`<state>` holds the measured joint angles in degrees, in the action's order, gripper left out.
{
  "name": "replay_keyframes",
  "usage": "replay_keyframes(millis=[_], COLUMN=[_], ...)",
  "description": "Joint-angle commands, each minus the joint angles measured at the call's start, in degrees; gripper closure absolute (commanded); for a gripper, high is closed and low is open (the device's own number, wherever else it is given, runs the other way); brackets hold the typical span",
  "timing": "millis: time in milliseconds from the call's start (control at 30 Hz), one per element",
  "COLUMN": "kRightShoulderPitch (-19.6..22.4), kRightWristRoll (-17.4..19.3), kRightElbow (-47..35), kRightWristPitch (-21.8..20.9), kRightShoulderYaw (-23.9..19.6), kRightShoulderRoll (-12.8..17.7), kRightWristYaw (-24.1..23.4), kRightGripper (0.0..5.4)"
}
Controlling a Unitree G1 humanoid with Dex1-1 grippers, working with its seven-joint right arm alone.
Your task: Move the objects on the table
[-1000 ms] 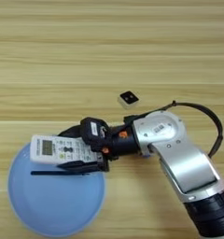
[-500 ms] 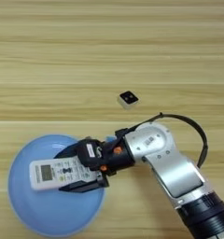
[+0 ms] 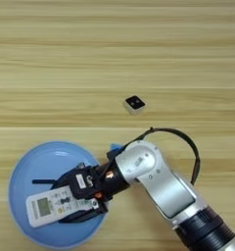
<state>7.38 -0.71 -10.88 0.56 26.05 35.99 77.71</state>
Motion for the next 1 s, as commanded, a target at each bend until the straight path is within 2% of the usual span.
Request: replay_keyframes(millis=[33, 367, 500, 533, 767, 1000], kRightShoulderPitch=[2.3, 3.3, 3.3, 3.4, 3.8, 5.2], kRightWristRoll=[-1.4, -3.5, -3.2, -3.2, -1.5, 3.2], kRightElbow=[0.5, 5.9, 6.7, 6.8, 5.1, 0.9], kRightWristPitch=[-0.8, -1.4, -0.5, -0.1, 1.8, 5.7], kRightShoulderYaw=[-0.3, 0.8, 0.8, 0.7, -0.2, -3.7], kRightShoulderRoll=[0.1, -1.5, -1.8, -2.0, -1.9, -1.9], kRightWristYaw=[-3.2, -4.7, -5.0, -5.3, -4.9, -4.6], kRightGripper=[2.5, 2.5, 2.51, 2.14, 1.49, 0.69])
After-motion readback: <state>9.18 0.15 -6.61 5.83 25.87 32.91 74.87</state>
